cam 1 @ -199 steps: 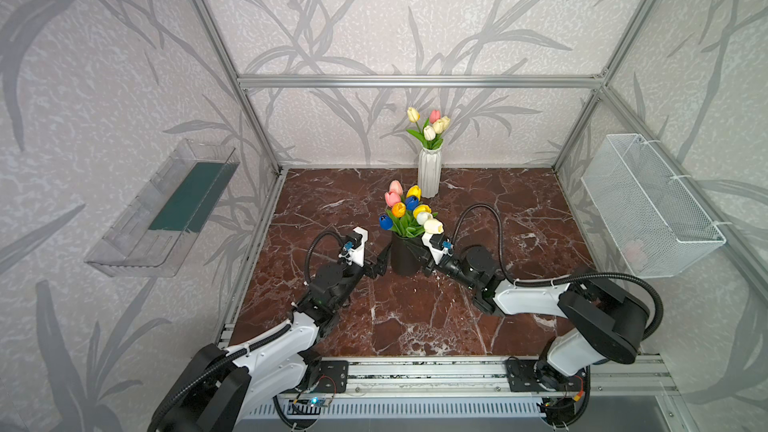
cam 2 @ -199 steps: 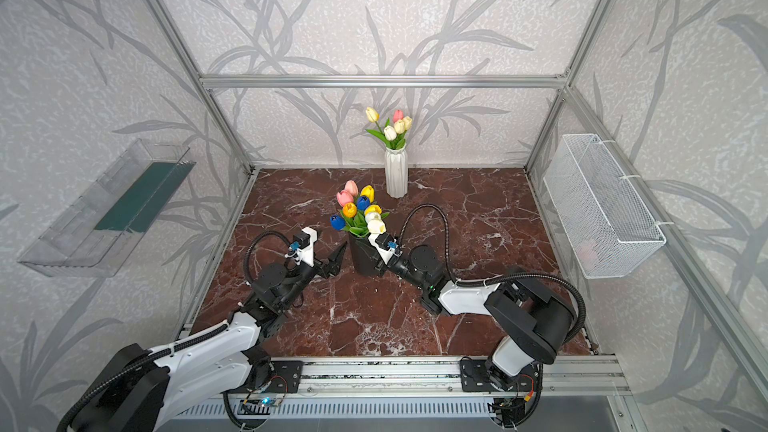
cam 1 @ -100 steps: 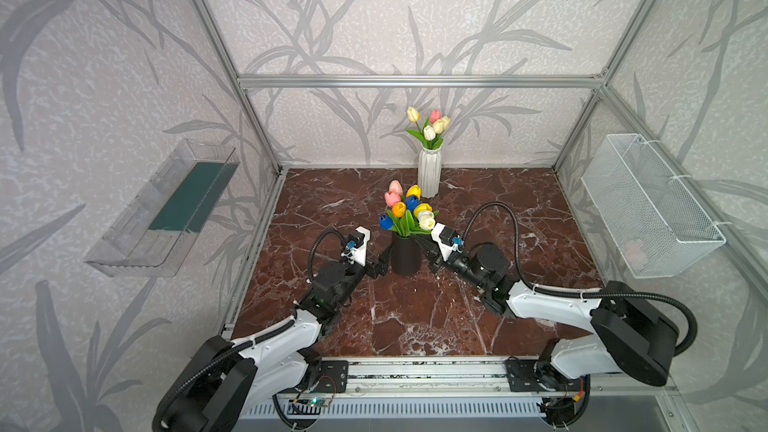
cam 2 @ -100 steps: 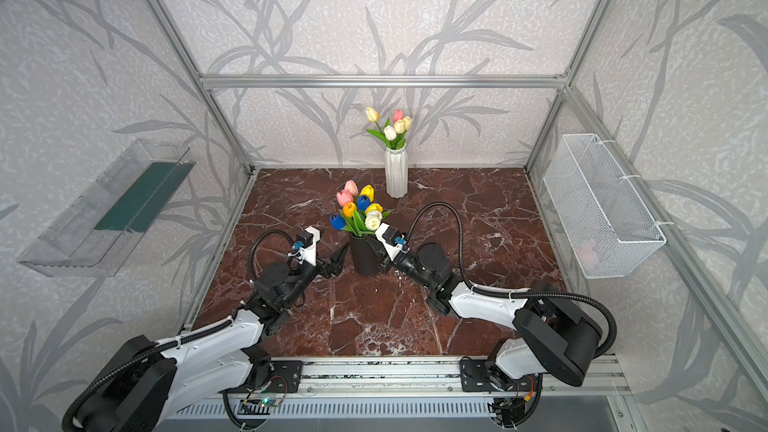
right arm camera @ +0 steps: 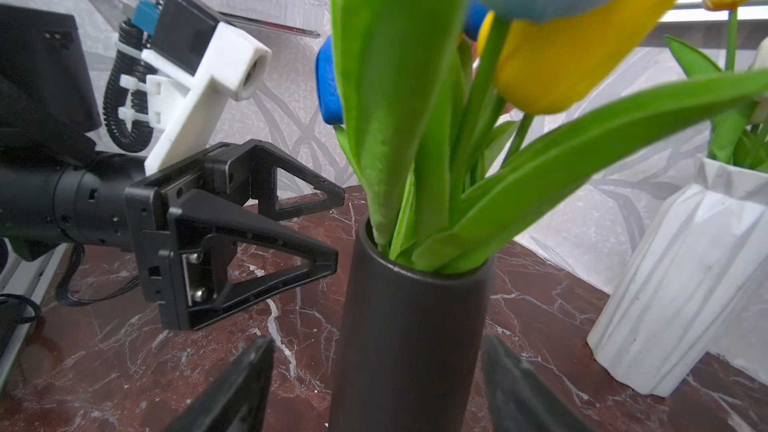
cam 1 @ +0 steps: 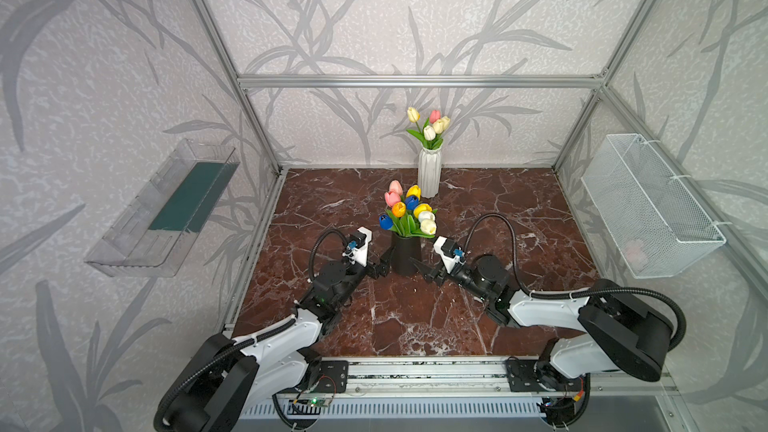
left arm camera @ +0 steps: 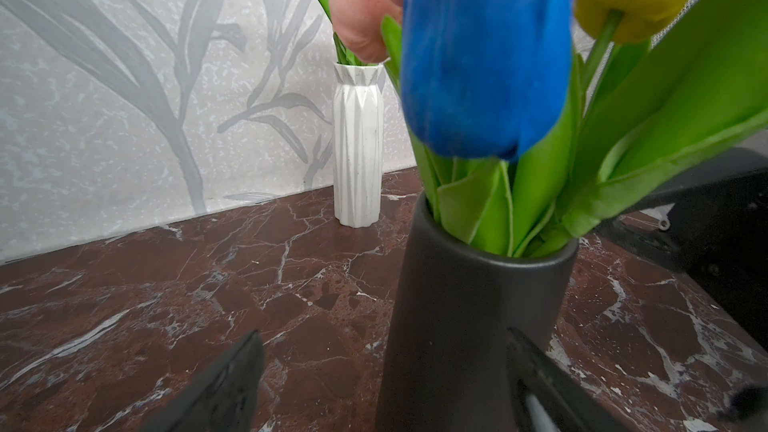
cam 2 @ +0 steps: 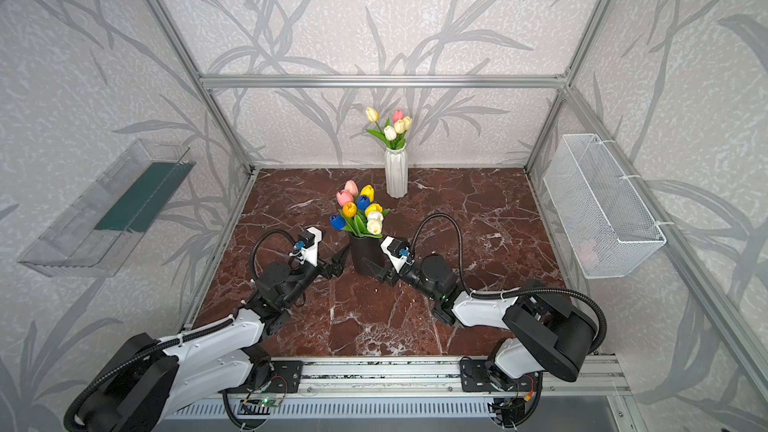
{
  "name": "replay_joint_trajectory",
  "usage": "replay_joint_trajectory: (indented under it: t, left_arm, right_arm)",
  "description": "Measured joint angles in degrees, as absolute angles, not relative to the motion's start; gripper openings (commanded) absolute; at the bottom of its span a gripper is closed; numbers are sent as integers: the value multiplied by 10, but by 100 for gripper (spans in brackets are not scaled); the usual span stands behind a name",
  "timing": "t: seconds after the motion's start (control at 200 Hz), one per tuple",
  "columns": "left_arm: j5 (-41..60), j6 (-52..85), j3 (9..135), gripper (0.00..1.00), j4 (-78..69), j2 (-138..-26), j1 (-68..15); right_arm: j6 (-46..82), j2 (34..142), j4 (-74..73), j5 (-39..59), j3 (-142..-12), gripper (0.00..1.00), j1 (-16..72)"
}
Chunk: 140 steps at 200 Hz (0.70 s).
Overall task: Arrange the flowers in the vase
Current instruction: 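Open the right gripper and withdraw it from the black vase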
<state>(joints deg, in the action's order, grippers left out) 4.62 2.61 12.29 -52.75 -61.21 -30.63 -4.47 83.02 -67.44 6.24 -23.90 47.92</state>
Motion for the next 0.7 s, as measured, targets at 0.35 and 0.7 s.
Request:
replay_joint_trajectory:
  t: [0.35,0.7]
  left_arm:
    - [46,26,123,91,-528,-613,-306]
    - [46,26,123,92,-526,-602,-306]
  right_arm:
    - [-16,931,-683,94,-282,96,454]
    - [-5,1039,-722,110,-358,96,454]
